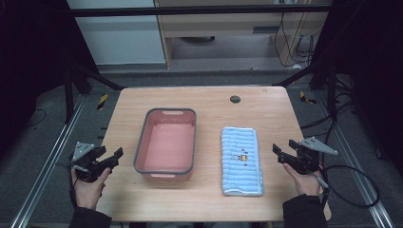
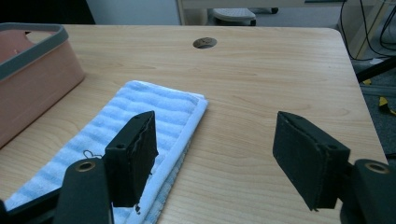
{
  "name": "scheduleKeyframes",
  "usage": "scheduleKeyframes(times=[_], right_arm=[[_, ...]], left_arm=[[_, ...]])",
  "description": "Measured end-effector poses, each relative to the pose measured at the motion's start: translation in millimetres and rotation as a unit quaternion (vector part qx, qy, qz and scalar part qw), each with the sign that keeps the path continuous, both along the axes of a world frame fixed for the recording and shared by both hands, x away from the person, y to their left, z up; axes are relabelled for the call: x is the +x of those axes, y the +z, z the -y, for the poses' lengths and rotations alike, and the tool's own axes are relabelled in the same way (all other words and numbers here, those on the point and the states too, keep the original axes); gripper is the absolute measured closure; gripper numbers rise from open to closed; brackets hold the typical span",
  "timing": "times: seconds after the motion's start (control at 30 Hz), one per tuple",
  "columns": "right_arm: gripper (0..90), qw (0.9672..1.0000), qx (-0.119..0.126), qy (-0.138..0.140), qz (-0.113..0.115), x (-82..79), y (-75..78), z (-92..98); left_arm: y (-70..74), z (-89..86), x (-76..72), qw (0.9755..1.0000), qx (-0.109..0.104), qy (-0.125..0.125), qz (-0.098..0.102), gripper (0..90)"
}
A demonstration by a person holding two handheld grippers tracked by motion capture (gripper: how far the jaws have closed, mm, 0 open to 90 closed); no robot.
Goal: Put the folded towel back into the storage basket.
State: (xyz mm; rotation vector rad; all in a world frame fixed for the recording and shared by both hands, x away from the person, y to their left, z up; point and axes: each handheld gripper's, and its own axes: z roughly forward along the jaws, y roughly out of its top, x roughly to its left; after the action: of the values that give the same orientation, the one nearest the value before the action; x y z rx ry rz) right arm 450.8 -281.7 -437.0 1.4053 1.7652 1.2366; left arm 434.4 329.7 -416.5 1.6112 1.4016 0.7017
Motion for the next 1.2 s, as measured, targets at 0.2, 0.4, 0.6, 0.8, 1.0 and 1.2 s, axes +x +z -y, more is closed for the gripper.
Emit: scheduleKeyframes(times=[0.2, 0.4, 0.6, 0.8, 1.0, 1.2], right_arm=[[32.9, 0.9999, 0.007, 0.007, 0.007, 2.2, 9.7, 0.1], [33.0, 0.9998, 0.007, 0.014, 0.015, 5.6, 20.8, -1.7], [33.5, 0.9996, 0.008, 0.018, 0.02, 9.4, 33.3, -4.9], [33.3, 0.9994, 0.005, 0.022, 0.025, 11.6, 38.7, -10.6], [33.1, 0.9992, 0.006, 0.028, 0.027, 14.6, 43.0, -16.2], [33.4, 0.9993, 0.002, 0.029, 0.025, 16.1, 43.0, -16.7]], left_arm=[[10.1, 8.3, -3.9, 0.9999, -0.003, -0.013, 0.009, 31.0], [18.5, 17.6, -5.9, 0.9992, -0.016, -0.034, 0.015, 31.1], [24.5, 31.6, -6.3, 0.9984, -0.01, -0.051, 0.02, 31.2], [28.1, 50.8, -4.2, 0.9972, -0.006, -0.071, 0.023, 31.0], [29.8, 78.7, 0.0, 0.9955, 0.005, -0.091, 0.024, 29.9], [28.9, 100.4, 1.5, 0.9934, 0.012, -0.111, 0.023, 29.9]])
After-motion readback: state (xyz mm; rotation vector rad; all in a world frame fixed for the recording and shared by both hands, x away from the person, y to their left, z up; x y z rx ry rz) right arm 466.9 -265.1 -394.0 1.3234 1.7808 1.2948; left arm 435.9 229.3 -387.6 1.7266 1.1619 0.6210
